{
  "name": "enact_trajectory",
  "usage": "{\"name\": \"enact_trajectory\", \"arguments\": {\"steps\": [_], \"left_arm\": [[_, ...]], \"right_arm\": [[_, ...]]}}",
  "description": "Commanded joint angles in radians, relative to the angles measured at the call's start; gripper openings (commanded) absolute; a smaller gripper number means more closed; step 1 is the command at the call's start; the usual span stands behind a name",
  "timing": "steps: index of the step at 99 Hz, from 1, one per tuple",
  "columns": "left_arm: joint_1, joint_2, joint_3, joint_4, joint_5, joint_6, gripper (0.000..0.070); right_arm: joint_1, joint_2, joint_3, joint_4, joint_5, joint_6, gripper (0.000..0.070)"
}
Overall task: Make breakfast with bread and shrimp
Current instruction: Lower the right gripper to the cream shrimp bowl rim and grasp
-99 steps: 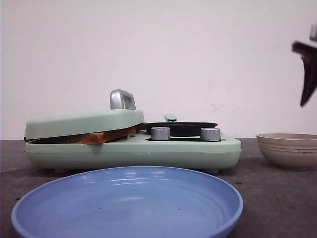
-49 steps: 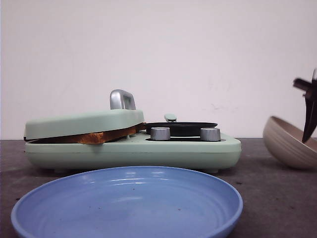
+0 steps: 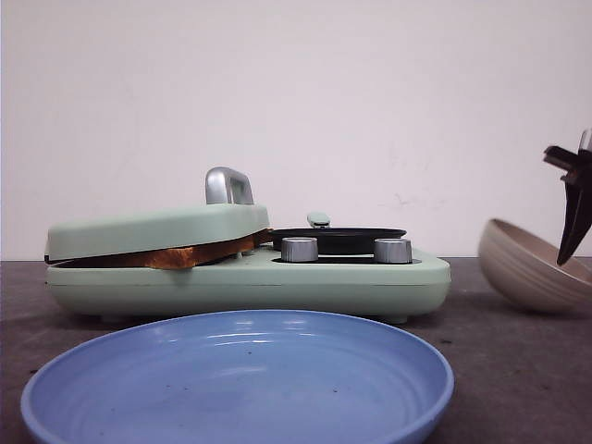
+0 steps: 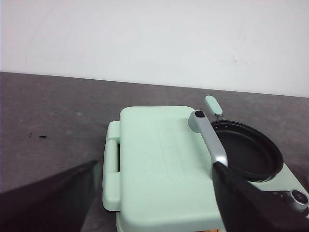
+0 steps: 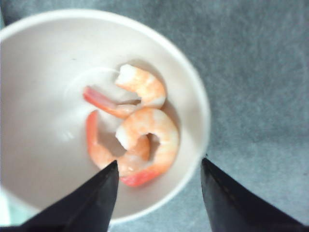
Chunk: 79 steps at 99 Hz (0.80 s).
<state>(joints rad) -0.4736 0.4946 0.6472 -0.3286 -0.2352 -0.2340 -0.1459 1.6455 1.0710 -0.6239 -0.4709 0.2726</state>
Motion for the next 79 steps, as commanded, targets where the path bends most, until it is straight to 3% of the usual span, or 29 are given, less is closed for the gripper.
{"name": "enact_trajectory", "arguments": {"steps": [1, 43, 79], "left_arm": [[-0.005, 0.004, 0.008, 0.012, -0.001, 0.008, 0.0424], [-0.005, 0.005, 0.008, 0.013, -0.001, 0.008, 0.0424], [-0.005, 0.005, 0.008, 0.012, 0.000, 0.008, 0.0424]], "right_arm": [[-0.003, -0.011, 0.016, 0.009, 0.000, -0.018, 0.0319], [0.008, -0.031, 0.015, -0.019, -0.057, -0.020, 0.0319], [0.085, 0.002, 0.015, 0.020, -0.016, 0.026, 0.0319]]}}
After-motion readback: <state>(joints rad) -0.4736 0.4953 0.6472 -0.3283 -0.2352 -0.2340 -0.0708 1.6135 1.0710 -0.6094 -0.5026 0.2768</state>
